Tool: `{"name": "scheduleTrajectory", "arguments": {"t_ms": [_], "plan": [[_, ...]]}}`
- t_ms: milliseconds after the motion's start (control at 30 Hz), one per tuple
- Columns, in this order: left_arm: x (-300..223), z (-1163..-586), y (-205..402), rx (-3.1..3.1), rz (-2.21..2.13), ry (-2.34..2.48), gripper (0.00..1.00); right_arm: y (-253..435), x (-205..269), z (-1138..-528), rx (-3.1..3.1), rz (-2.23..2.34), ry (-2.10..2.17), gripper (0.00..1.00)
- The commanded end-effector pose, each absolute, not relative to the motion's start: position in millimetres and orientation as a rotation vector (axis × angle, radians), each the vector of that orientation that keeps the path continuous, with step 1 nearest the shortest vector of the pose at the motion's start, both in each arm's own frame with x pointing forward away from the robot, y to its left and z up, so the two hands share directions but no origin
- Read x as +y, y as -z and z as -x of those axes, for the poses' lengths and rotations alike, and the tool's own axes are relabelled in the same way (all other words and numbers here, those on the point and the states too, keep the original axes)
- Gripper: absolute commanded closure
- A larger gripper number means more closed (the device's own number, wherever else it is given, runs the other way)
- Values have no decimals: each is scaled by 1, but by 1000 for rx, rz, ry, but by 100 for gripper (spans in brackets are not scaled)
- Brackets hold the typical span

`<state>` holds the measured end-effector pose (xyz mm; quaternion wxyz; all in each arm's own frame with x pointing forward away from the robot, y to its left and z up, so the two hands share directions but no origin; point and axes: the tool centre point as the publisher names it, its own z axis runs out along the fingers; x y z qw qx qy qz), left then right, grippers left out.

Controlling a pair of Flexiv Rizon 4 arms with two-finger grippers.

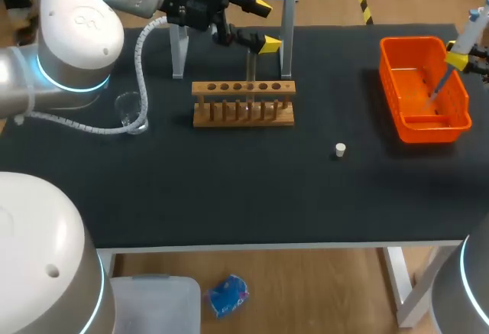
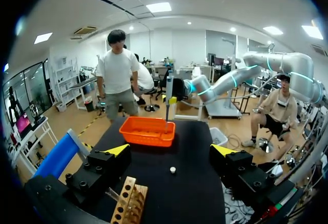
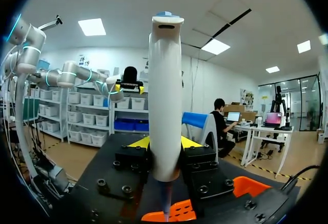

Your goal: Invert the test tube, pick up the pipette, mount the tip to pipette, aspirate from beaker and dispense into the tube, eject the tip, return the pipette, and cap with the stopper.

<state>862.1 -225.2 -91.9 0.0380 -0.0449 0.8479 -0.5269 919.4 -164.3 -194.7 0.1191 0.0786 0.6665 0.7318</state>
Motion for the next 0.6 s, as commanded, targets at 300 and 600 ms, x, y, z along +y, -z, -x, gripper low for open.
{"name": "scheduleTrajectory", "arguments": {"t_ms": [300,600], "plan": [[-225,-862,92,2603,136,1617,0,198,-176,-922,1945,-210,-2149,100],[-225,-862,92,2603,136,1617,0,200,-176,-922,1965,-205,-2134,100]]}}
